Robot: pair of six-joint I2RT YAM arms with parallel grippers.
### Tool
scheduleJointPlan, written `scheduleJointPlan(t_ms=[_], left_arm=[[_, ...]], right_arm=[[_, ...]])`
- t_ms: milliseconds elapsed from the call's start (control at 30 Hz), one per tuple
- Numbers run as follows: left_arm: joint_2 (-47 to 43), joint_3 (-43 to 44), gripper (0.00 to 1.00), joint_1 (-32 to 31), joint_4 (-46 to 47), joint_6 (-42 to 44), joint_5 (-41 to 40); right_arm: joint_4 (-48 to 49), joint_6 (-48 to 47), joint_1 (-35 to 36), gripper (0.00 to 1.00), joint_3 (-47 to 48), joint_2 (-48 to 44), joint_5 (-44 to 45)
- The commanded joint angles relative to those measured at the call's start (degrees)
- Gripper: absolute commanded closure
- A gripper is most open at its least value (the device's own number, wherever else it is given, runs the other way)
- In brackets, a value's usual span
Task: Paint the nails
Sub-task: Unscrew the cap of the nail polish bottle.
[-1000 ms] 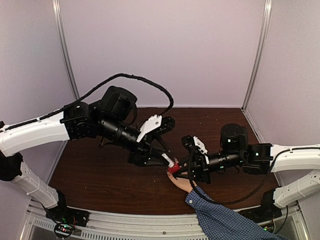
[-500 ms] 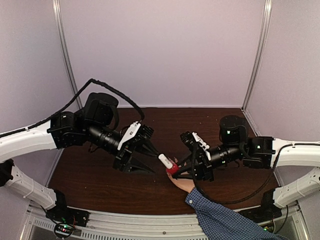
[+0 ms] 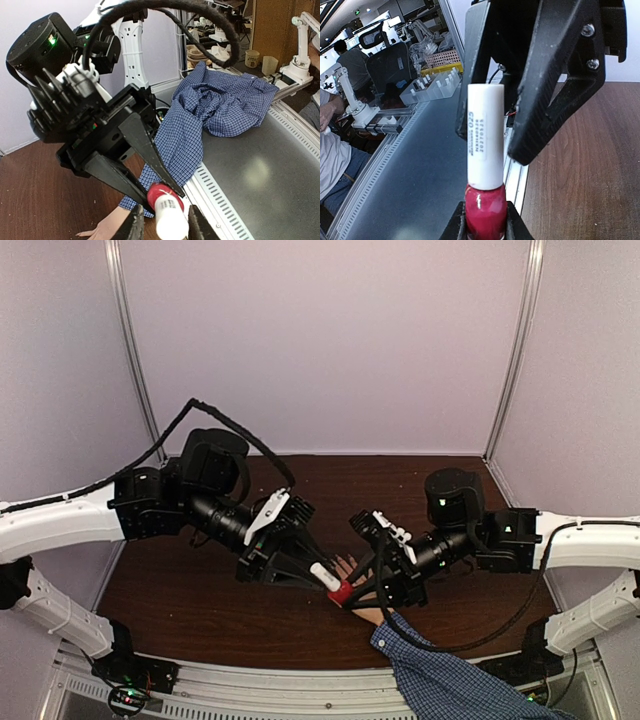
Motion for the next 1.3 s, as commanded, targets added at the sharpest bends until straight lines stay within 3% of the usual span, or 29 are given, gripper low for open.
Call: scheduleJointPlan(t_ms=[0,200,433,900,1133,1267], left_arm=[[-0.07,1.17,0.74,-0.22,3.41,0.55,1.38],[-0.09,1.17,0.90,-0.23,3.66,-0.17,0.73],[-0.26,-0.05,1.00,-0.17,7.11,-4.05,-1.51],[3.37,3.13,1.00,-0.14,6.48,-12.16,-13.07],[6.52,6.20,1.00,-0.08,6.52,-18.69,-23.66],[7.47,5.36,1.00,0.10,10.25,-22.01,-26.40]], right_arm=[[0.61,-0.43,0.32,1.00,1.97,0.23,-2.17],[1.19,0.06,0.31,1.00,1.84,0.17,-1.43],[1.83,0.30,-0.10,1.00,1.04,-1.31,4.24],[-0.89,-1.58,-0.39,1.00,-0.18,-7.03,27.19],[-1.65,-3.02,-0.34,1.00,-0.14,-6.82,38.18],[0.12,-3.36,-0.30,1.00,-0.90,-6.65,45.28]])
